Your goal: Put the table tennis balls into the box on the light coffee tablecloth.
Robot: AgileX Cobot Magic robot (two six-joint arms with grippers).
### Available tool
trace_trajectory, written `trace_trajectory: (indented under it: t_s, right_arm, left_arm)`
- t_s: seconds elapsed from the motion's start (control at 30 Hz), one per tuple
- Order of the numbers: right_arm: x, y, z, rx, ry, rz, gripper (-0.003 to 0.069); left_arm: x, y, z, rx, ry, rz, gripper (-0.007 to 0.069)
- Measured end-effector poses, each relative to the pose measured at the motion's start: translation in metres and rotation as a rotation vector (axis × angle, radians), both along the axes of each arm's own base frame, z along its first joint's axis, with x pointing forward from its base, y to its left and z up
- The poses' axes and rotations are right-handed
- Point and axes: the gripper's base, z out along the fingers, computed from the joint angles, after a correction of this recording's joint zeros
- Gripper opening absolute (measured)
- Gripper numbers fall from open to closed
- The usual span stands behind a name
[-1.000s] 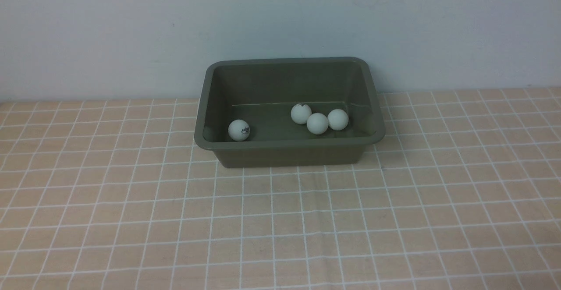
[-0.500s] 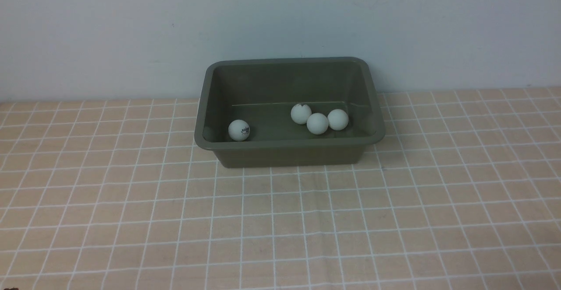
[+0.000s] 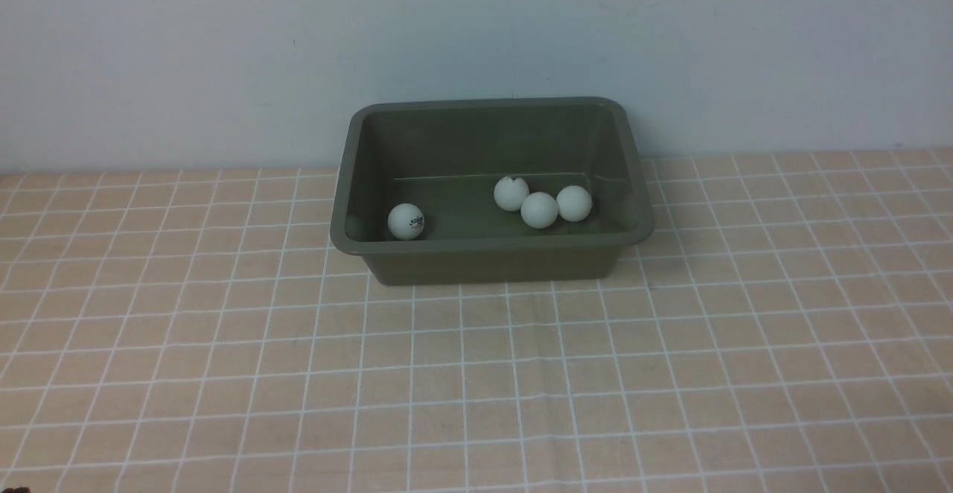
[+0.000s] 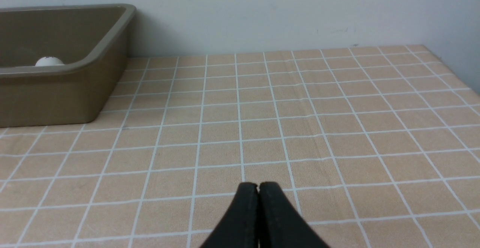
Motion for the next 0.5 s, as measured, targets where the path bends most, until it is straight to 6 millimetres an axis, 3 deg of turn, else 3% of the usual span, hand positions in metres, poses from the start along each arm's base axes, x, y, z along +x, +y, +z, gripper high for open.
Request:
trace_trajectory:
  t_s: [0.5]
  right_arm:
    - [0.0,0.0,0.0,0.0,0.0,0.0,-0.0018]
  left_arm:
    - [0.0,-0.0027,-0.0001,0.001,0.001,-0.051,-0.0069]
